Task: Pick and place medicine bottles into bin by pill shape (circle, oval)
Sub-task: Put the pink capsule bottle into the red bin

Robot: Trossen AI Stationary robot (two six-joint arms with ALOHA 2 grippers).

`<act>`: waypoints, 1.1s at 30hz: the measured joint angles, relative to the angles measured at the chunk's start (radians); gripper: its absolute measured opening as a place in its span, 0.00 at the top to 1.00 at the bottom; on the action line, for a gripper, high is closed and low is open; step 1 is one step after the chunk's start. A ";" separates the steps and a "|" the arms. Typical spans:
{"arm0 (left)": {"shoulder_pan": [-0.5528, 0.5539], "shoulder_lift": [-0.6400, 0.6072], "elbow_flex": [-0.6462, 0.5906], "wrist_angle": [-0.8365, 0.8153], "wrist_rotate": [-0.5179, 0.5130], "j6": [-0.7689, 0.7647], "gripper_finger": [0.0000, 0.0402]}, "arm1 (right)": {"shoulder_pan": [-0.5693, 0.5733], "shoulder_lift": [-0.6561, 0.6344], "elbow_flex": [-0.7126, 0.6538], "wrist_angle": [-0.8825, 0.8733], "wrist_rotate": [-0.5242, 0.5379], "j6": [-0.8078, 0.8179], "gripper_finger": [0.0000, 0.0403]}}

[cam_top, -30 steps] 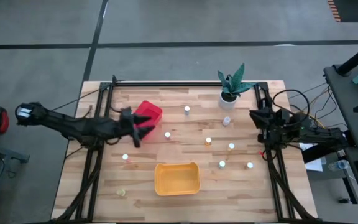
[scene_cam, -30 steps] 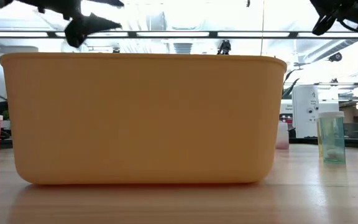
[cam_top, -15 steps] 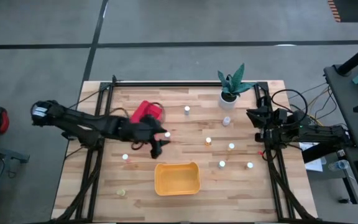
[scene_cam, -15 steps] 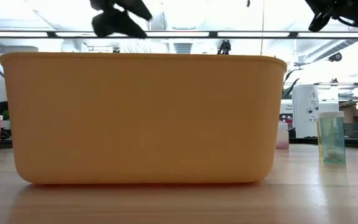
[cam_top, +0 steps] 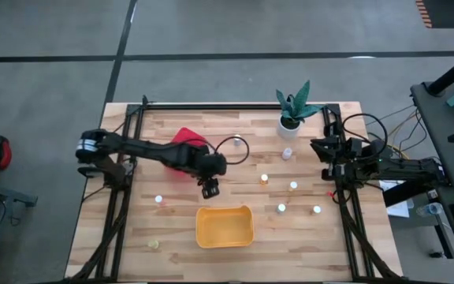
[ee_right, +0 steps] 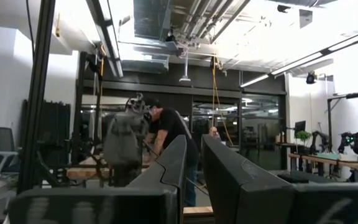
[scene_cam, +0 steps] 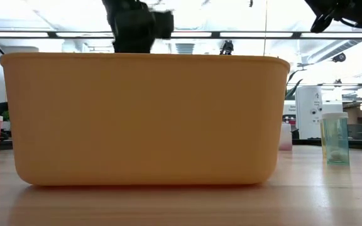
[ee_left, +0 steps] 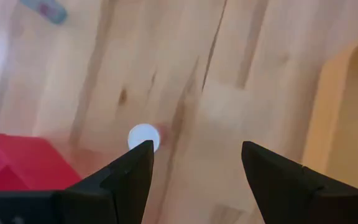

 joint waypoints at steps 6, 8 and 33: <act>0.067 0.064 -0.003 0.002 0.021 0.113 0.43 | 0.000 0.000 0.000 -0.016 0.000 -0.016 0.89; 0.083 0.077 -0.003 0.001 0.022 0.140 0.43 | 0.000 0.000 0.000 -0.023 0.000 -0.023 0.89; 0.109 0.149 -0.032 0.033 0.026 0.192 0.48 | 0.000 0.000 0.000 -0.032 0.015 -0.038 0.89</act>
